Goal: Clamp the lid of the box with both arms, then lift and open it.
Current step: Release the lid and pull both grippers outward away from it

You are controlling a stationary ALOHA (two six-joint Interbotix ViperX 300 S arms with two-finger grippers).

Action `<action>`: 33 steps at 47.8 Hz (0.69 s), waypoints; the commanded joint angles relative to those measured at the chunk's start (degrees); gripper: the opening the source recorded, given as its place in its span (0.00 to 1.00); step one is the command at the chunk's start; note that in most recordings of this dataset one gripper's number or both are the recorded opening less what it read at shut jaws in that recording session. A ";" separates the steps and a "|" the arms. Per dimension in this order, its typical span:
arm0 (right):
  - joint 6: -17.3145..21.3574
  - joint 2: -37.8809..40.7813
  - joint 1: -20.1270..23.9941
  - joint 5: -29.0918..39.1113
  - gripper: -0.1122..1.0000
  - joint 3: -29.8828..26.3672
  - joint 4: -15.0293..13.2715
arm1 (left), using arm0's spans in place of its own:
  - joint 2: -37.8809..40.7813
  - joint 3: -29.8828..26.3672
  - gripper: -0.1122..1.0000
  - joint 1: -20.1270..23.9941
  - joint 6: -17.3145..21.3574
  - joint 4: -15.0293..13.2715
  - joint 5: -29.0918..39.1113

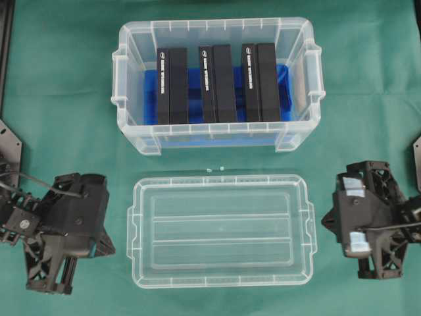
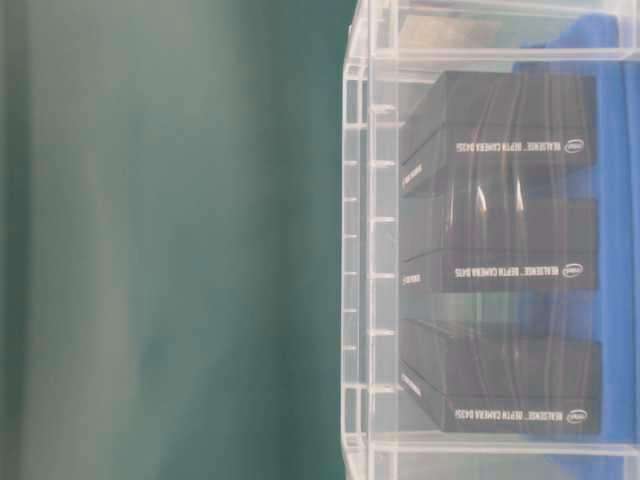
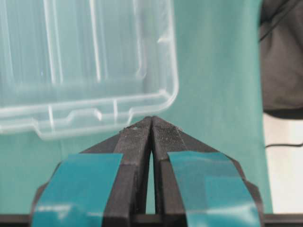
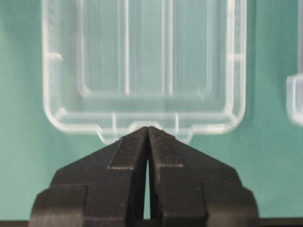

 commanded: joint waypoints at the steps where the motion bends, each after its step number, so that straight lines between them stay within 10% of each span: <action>1: -0.26 -1.85 0.09 0.09 0.10 -3.08 -0.53 | -0.97 -3.43 0.11 -0.18 1.93 0.26 0.35; 33: -0.97 -8.35 -4.66 0.88 0.10 -3.69 -15.29 | -5.80 -4.92 0.11 10.81 11.78 0.26 -0.26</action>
